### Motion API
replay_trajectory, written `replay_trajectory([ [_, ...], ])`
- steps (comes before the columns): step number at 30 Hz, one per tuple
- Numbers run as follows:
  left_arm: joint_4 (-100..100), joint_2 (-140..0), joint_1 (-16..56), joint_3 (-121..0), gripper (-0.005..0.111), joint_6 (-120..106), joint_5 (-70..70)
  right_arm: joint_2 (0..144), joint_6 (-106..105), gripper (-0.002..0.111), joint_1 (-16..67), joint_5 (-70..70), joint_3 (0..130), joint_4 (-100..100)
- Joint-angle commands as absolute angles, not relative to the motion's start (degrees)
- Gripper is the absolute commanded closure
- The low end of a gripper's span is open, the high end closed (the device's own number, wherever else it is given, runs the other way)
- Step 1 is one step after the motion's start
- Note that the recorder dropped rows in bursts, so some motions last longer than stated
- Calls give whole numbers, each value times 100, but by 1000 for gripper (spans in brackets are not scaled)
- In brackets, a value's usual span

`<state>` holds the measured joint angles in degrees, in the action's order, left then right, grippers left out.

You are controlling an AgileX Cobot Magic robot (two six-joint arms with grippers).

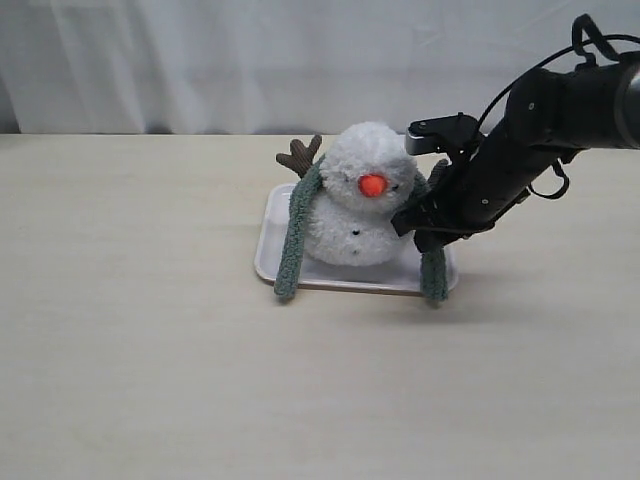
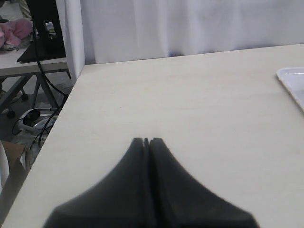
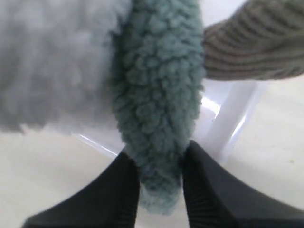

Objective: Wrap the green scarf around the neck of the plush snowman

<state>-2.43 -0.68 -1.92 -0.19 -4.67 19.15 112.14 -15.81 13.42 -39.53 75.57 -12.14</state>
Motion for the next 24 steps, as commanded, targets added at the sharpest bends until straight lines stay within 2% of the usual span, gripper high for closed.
replay_trajectory([
  [1,-229,-54,-194,0,107,-466,1853,11219,-1581,104,1348,-3920,7522,-1203],
  [12,-229,-54,-194,0,107,-466,1853,11156,-2767,104,1348,-4534,7522,-2778],
  [24,-229,-54,-194,0,107,-466,1853,11456,-2789,104,1348,-4524,7522,-2829],
])
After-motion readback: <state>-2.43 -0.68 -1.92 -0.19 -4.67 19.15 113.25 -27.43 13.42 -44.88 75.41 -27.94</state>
